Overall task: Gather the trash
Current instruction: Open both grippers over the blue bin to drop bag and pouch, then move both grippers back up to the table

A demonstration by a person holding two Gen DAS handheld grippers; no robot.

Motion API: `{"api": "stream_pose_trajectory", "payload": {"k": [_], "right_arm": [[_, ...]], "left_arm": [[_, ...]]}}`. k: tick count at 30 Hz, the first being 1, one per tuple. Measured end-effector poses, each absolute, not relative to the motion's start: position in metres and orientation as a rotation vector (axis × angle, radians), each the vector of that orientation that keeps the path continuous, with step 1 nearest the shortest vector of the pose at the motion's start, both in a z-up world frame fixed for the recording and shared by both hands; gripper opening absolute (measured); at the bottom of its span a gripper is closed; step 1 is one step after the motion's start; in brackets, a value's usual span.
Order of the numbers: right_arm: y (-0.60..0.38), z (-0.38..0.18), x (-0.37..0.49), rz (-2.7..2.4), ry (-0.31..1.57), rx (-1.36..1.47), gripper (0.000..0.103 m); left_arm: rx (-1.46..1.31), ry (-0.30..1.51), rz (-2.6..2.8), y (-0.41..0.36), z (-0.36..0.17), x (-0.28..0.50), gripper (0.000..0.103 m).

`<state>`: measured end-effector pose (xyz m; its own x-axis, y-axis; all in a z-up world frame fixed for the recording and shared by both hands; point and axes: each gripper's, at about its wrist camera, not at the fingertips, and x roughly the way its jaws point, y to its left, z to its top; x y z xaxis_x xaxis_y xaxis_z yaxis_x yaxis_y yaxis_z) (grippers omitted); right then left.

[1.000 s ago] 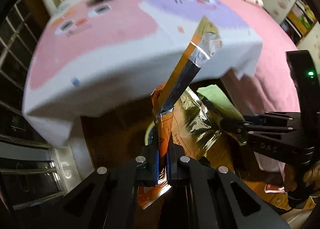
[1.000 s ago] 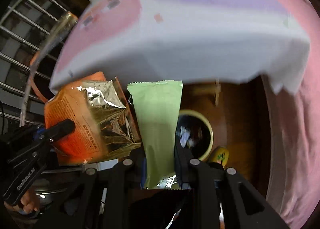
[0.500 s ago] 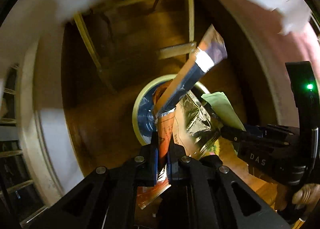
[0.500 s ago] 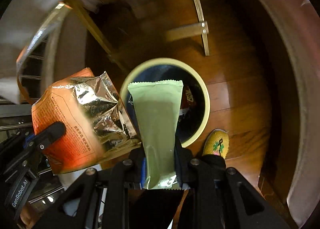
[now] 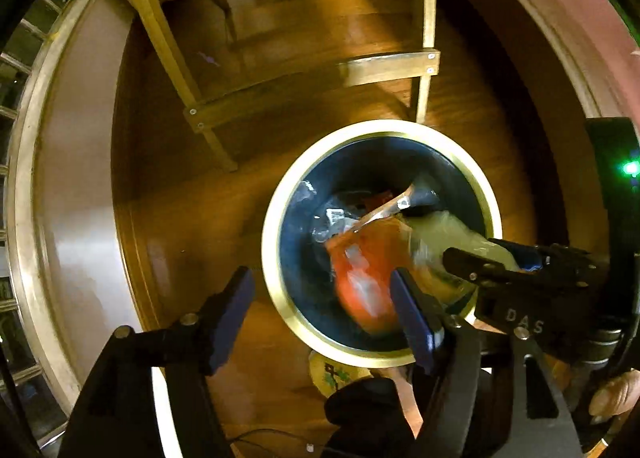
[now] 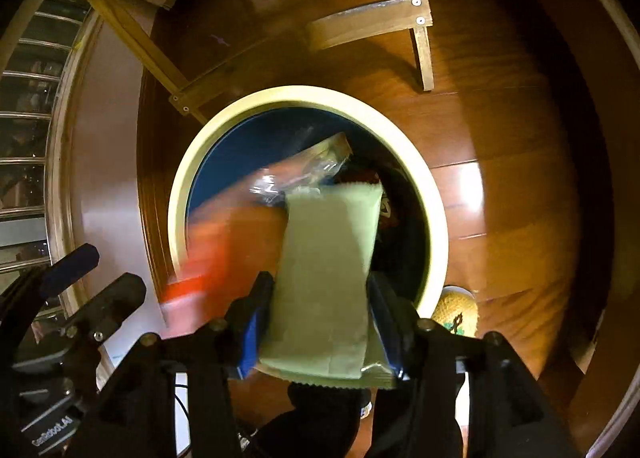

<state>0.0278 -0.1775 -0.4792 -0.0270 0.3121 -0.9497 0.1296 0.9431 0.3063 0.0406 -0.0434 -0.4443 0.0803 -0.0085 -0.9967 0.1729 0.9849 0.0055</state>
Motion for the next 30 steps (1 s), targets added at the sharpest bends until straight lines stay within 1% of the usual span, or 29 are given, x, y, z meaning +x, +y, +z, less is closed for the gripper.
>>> {"api": "stream_pose_trajectory", "payload": {"k": [1, 3, 6, 10, 14, 16, 21, 30], "right_arm": [[-0.176, -0.479, 0.029, 0.153, 1.6, 0.345, 0.05], [-0.176, -0.477, 0.031, 0.16, 1.597, 0.345, 0.05], [-0.174, -0.47, 0.032, 0.168, 1.588, 0.335, 0.05], [-0.177, -0.46, 0.032, 0.174, 1.581, 0.335, 0.05], [-0.18, -0.437, 0.033, 0.169, 1.568, 0.347, 0.05], [-0.181, -0.416, 0.033, 0.168, 1.552, 0.353, 0.05], [-0.184, -0.353, 0.034, 0.175, 1.499, 0.373, 0.05], [-0.187, -0.218, 0.026, 0.194, 1.376, 0.408, 0.05]], "left_arm": [[0.131, 1.482, -0.127, -0.042, -0.443, 0.041, 0.08], [0.127, 1.472, -0.114, -0.04, -0.439, 0.041, 0.082], [0.129, 1.46, -0.099, -0.033, -0.433, 0.045, 0.082], [0.122, 1.43, -0.085, -0.028, -0.413, 0.046, 0.082], [0.109, 1.407, -0.081, -0.024, -0.383, 0.045, 0.082], [0.102, 1.392, -0.083, -0.023, -0.364, 0.045, 0.082], [0.071, 1.325, -0.101, -0.024, -0.295, 0.044, 0.082], [0.035, 1.155, -0.169, -0.013, -0.14, 0.039, 0.082]]}}
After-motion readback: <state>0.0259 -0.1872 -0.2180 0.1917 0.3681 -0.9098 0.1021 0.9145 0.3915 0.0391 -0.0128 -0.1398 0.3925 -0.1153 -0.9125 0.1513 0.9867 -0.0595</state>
